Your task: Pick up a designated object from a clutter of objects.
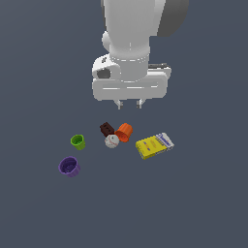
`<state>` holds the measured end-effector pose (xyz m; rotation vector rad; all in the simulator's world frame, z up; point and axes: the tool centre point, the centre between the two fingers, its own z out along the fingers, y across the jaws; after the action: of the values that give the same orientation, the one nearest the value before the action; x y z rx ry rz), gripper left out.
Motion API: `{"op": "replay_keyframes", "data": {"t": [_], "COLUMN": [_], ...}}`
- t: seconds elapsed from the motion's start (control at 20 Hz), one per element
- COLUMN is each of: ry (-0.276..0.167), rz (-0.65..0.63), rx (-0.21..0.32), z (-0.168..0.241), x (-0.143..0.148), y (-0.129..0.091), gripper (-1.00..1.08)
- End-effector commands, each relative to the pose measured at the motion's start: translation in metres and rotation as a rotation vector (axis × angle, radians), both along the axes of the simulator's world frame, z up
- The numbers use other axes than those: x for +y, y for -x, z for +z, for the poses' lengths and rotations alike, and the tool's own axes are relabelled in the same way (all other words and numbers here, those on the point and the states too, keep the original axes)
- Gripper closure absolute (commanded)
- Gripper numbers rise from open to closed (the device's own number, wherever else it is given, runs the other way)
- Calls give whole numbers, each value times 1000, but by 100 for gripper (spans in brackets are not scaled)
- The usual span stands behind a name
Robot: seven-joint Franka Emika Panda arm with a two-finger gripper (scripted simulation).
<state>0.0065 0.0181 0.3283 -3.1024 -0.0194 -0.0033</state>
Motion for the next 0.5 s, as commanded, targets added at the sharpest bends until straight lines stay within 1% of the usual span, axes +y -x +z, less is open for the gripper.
{"op": "replay_keyframes", "data": {"t": [0.0,0.25,0.45], "ry": [-1,-5,-9], "rz": [-7,-52,-115], "rx": [-2,-15,-33], "z": [-2,-12,-26], "x": [-2,-11,-25], "y": [-1,-10,-21], "gripper": [-20,-20,-20]}}
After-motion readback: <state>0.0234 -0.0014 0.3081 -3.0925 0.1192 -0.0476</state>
